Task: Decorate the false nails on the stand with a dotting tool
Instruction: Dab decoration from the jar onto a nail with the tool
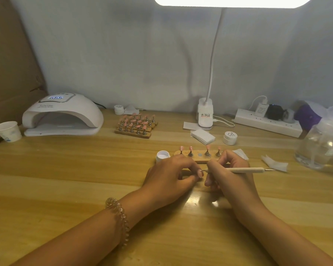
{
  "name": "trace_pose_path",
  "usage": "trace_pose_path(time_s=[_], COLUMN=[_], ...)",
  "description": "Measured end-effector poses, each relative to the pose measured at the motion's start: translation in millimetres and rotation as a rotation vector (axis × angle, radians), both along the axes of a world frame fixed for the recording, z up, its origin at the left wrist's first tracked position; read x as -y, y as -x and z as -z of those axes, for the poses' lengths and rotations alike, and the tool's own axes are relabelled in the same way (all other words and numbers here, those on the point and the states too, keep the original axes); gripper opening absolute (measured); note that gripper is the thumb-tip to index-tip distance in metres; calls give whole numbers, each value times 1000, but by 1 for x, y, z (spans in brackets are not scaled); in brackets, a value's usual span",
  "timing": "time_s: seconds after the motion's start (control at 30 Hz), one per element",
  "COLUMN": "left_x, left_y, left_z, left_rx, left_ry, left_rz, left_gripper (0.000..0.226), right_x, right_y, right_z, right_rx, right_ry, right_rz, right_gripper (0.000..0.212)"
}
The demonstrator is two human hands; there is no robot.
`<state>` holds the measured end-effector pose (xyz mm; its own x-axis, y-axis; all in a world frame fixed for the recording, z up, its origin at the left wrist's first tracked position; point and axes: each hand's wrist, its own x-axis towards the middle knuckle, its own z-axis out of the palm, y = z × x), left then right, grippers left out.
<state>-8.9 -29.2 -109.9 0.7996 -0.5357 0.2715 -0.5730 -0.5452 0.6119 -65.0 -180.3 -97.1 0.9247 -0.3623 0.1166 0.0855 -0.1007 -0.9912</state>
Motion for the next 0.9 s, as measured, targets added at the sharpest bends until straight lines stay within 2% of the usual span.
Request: trace_pose_path(time_s=[0.9], left_x=[0], left_y=[1], left_z=[-1], left_rx=[-4], left_ry=[5], left_rz=[12], left_gripper=[14], right_x=[0], right_y=[-1], right_z=[1], right_rx=[27], right_ry=[16], right_rz=[-14], right_gripper=[21])
